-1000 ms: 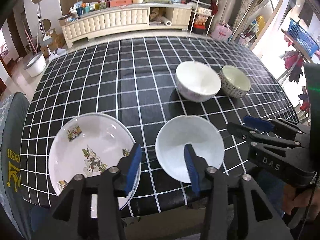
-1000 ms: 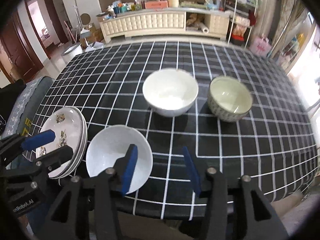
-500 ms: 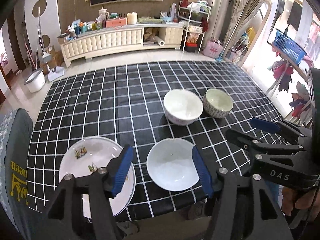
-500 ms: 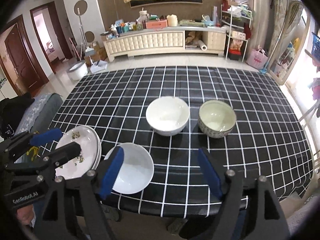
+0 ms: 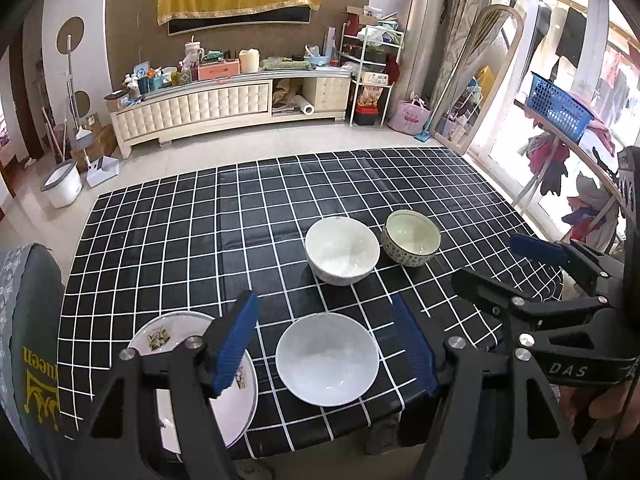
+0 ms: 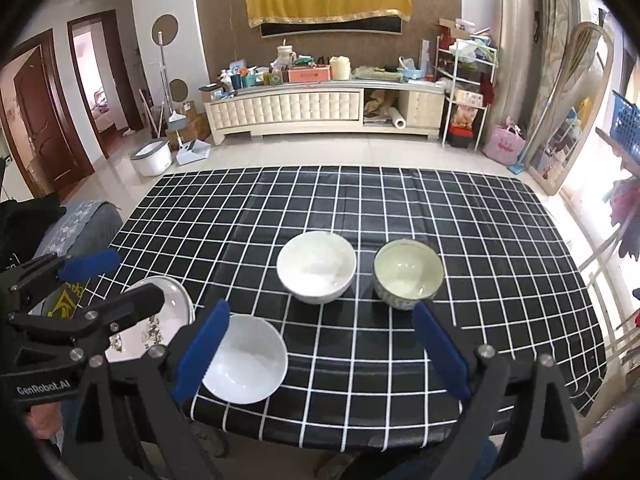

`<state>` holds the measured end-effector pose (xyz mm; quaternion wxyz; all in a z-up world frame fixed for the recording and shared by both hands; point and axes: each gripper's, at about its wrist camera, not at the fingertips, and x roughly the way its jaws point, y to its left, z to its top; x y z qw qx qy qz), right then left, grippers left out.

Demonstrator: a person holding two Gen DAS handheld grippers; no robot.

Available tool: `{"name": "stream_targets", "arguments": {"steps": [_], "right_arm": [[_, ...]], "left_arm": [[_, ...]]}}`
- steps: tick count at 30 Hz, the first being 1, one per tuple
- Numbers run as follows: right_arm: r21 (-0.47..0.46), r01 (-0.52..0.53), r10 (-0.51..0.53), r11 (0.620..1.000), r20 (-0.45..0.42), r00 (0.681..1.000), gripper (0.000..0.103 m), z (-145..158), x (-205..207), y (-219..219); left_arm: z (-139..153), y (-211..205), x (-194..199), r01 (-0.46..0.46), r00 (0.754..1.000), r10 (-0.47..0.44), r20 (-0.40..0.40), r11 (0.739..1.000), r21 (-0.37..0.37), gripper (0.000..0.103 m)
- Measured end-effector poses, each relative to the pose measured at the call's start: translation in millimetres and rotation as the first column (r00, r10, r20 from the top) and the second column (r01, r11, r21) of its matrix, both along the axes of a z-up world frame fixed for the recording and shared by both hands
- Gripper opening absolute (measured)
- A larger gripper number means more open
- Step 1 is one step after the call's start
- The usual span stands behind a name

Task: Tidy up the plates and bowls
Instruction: 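Move the left gripper to the pink-patterned white bowl and grasp its rim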

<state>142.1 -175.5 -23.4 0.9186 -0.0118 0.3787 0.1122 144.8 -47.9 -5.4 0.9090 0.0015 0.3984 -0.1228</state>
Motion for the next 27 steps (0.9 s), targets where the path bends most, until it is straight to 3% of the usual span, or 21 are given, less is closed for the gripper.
{"name": "stream_targets", "arguments": {"steps": [7, 27], "right_arm": [[-0.033, 0.01, -0.01, 0.999, 0.0, 1.0, 0.101, -3, 17, -5], [-0.042, -0.059, 0.056, 0.997, -0.07, 0.996, 0.101, -25, 83, 1]], "left_arm": [[-1, -2, 19, -0.018, 1.0, 0.018, -0.012, 1.0, -0.004, 0.074], [-23, -1, 88, -0.046, 0.995, 0.048, -0.09, 0.999, 0.026, 0.074]]}}
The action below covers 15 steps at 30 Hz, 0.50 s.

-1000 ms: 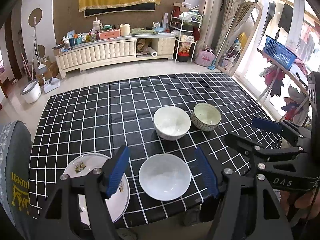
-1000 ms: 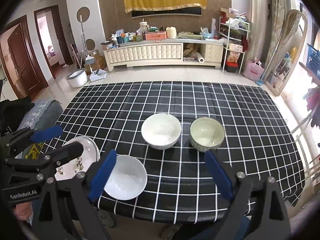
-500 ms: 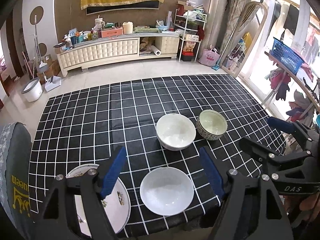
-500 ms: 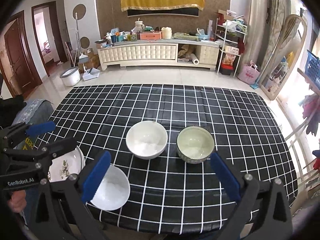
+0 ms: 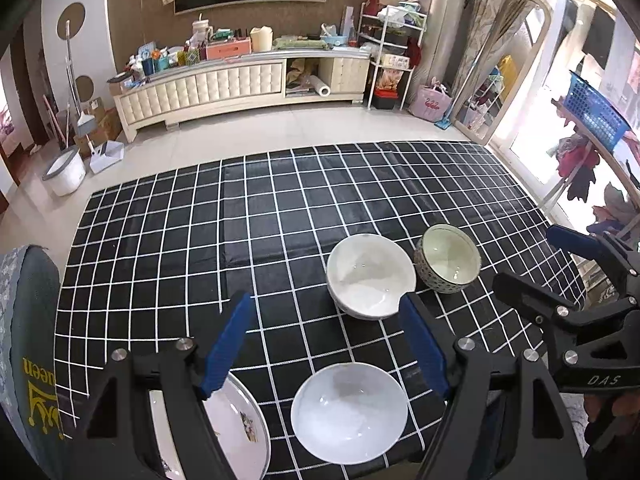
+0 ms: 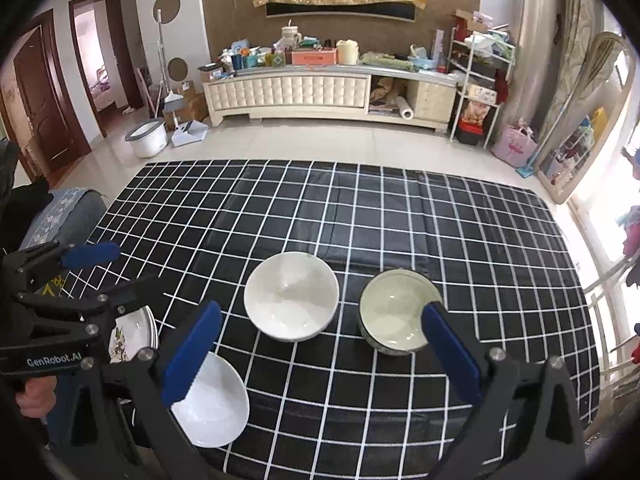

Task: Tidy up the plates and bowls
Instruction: 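Move the left gripper to the pink-patterned white bowl and grasp its rim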

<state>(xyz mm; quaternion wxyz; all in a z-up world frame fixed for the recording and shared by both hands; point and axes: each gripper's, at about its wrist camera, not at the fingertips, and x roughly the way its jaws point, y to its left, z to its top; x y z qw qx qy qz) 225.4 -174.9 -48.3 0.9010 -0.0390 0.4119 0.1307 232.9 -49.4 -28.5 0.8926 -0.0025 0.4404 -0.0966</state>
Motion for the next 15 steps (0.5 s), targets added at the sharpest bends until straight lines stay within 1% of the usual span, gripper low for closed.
{"name": "stream_targets", "arguments": {"steps": [5, 12, 15], "right_arm": [[0.012, -0.019, 0.019, 1.0, -0.029, 0.999, 0.101, -15, 16, 1], [0.001, -0.076, 0.076, 0.997, -0.07, 0.995, 0.101, -37, 38, 6], [-0.004, -0.079, 0.079, 0.997, -0.093, 0.993, 0.093, -47, 49, 6]], "left_arm": [[-14, 5, 19, -0.022, 0.998, 0.021, -0.055, 1.0, -0.018, 0.074], [-34, -2, 44, -0.016, 0.995, 0.018, -0.097, 1.0, 0.023, 0.074], [-42, -5, 53, -0.01, 0.994, 0.015, -0.113, 0.999, 0.038, 0.074]]}}
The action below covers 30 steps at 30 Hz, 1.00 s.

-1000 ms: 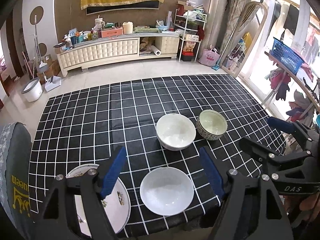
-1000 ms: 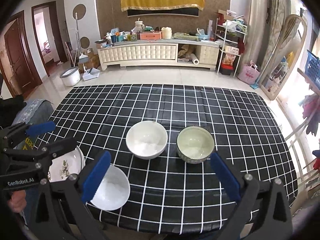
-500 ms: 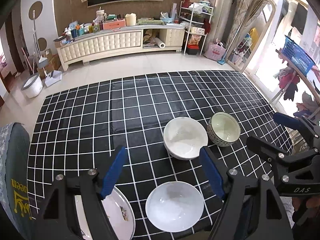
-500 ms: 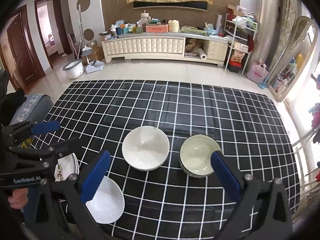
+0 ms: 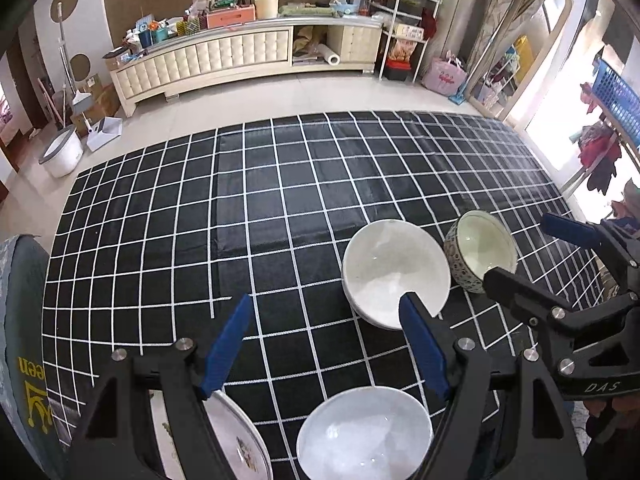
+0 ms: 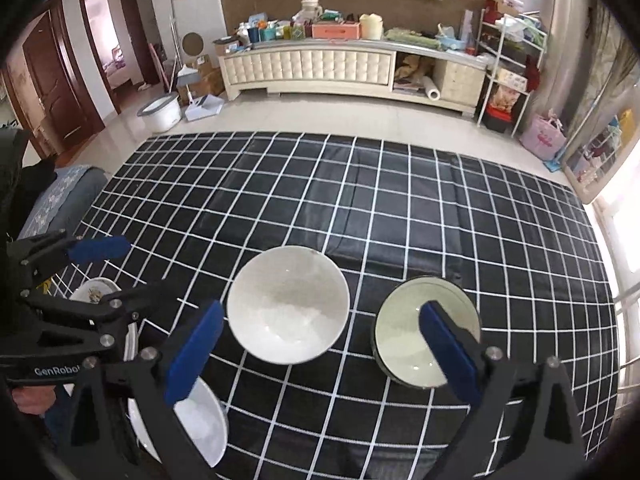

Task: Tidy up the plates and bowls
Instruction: 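Move the left gripper to the pink-patterned white bowl and grasp its rim, then lift the pink-patterned bowl and carry it over the plain white bowl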

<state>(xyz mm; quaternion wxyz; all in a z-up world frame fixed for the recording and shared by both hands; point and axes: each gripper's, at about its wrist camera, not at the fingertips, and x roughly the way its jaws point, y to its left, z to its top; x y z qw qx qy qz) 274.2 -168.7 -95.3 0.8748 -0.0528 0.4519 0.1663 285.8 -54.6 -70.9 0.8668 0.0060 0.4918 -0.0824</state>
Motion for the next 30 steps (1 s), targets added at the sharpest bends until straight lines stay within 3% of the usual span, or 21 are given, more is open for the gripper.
{"name": "stream_targets", "arguments": {"steps": [2, 9, 20, 30], "right_arm": [[-0.002, 0.005, -0.005, 1.0, -0.013, 1.0, 0.084, -7, 7, 0], [0.01, -0.017, 0.018, 1.0, -0.078, 0.997, 0.077, -31, 28, 0], [-0.02, -0.071, 0.068, 0.997, -0.125, 0.99, 0.036, -64, 53, 10], [-0.06, -0.06, 0.049, 0.996, -0.169, 0.984, 0.029, -83, 51, 10]], "left_arm": [[-7, -1, 7, -0.006, 1.0, 0.006, -0.013, 1.0, 0.007, 0.073], [-29, -4, 27, -0.003, 0.998, 0.005, -0.06, 1.0, 0.03, 0.062], [-59, -11, 52, 0.032, 0.991, -0.028, -0.13, 0.999, 0.029, 0.032], [-75, -27, 59, 0.099, 0.983, -0.091, -0.157, 0.994, 0.045, 0.021]]}}
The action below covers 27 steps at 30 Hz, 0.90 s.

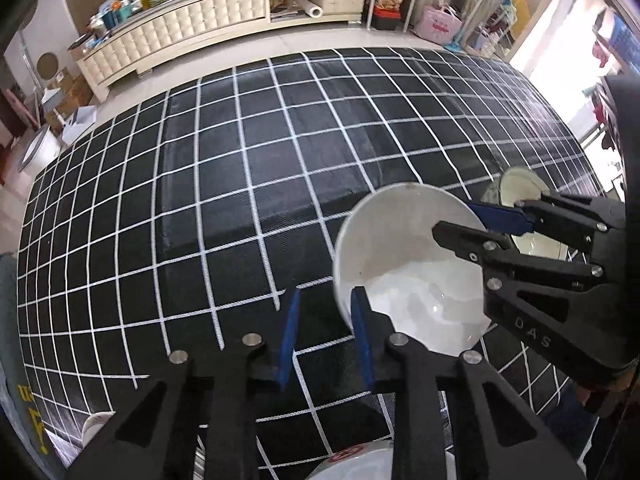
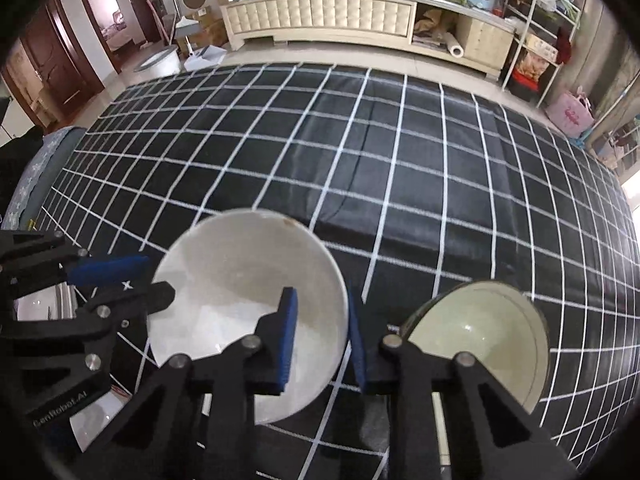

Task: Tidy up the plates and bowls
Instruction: 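Lift the pink-patterned bowl and carry it over the plain white bowl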

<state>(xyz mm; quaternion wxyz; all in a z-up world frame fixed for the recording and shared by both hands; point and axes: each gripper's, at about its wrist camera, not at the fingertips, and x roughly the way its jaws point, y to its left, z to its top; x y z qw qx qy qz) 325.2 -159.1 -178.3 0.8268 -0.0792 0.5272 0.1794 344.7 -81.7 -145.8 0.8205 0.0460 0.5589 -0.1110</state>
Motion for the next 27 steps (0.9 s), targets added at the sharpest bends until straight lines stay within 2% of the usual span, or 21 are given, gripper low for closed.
{"name": "stream_targets", "arguments": {"steps": [4, 6, 9, 15, 19, 27], "right_arm": [[-0.03, 0.008, -0.008, 1.0, 0.005, 1.0, 0.027, -7, -6, 2], [-0.022, 0.028, -0.027, 0.999, 0.005, 1.0, 0.026, -6, -6, 0], [-0.001, 0.075, -0.075, 0.997, 0.005, 0.997, 0.019, -5, -6, -5], [0.002, 0.12, -0.12, 0.993, 0.018, 0.993, 0.018, 7, -10, -3], [0.021, 0.137, -0.138, 0.99, 0.033, 0.99, 0.018, 20, -15, -2], [0.05, 0.14, -0.143, 0.989, 0.069, 0.987, 0.018, 52, -39, 6]], "left_arm": [[-8, -5, -2, 0.016, 1.0, -0.017, -0.017, 1.0, -0.01, 0.019], [-11, -8, -2, 0.029, 0.999, -0.029, -0.021, 0.999, -0.017, 0.014], [-14, -14, -1, 0.029, 0.999, -0.029, -0.015, 1.0, 0.0, 0.014], [-11, -13, -4, 0.013, 1.0, -0.013, -0.012, 1.0, -0.011, 0.013], [-2, -12, -10, 0.01, 1.0, -0.01, -0.003, 1.0, 0.009, 0.013], [37, -2, -34, 0.006, 0.998, -0.005, 0.059, 1.0, -0.011, 0.013]]}}
